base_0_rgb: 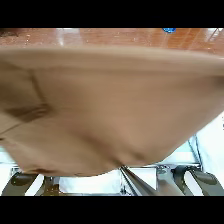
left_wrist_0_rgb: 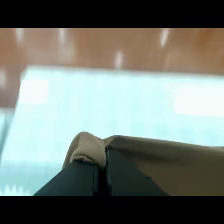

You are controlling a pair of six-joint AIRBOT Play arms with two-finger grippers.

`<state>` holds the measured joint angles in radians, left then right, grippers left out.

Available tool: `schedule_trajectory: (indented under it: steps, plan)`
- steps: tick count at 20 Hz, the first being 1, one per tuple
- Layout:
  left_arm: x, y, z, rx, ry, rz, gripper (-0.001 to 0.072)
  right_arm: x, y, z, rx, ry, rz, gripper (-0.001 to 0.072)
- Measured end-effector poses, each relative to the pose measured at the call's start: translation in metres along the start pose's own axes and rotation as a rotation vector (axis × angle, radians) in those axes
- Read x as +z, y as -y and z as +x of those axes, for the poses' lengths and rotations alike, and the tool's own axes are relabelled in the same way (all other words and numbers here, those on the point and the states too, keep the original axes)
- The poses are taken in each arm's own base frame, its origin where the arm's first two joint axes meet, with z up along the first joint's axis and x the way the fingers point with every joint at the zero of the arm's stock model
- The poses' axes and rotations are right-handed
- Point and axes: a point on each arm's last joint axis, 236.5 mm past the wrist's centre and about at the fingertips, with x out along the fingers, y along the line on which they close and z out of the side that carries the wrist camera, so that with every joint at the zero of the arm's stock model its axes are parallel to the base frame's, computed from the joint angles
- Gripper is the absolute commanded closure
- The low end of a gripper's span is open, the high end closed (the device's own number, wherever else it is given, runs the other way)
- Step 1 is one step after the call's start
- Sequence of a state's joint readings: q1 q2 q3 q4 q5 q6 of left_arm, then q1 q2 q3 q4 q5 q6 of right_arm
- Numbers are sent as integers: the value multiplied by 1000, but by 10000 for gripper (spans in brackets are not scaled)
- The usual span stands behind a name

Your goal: Fold the shirts.

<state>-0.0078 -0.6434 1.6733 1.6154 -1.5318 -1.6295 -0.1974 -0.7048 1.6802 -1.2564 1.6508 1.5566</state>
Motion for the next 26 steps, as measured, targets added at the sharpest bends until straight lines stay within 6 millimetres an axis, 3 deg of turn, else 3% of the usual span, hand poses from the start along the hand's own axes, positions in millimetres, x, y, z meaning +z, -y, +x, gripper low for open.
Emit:
schedule_trajectory:
  steps: [4, 10, 13, 15, 18, 20, 23, 26]
  plan:
    - [-45, 2, 129, 23, -240, 14, 687, -24, 28, 109, 32, -167, 80, 691]
    - [-105, 30, 328, -35, -425, -71, 687, -44, 71, 283, 80, -307, 195, 691]
    - [-133, 46, 400, -66, -497, -153, 686, -50, 86, 354, 105, -348, 265, 691]
    - [-145, 59, 437, -96, -528, -223, 687, -54, 93, 392, 124, -373, 308, 691]
    - [-161, 80, 473, -152, -578, -327, 686, -59, 99, 430, 143, -400, 354, 691]
    - [-172, 89, 483, -178, -621, -363, 686, -64, 100, 441, 152, -425, 369, 690]
    - [-184, 88, 481, -214, -689, -337, 686, -74, 102, 437, 179, -483, 348, 691]
    - [-209, 74, 458, -269, -833, -222, 686, -95, 102, 414, 221, -600, 286, 690]
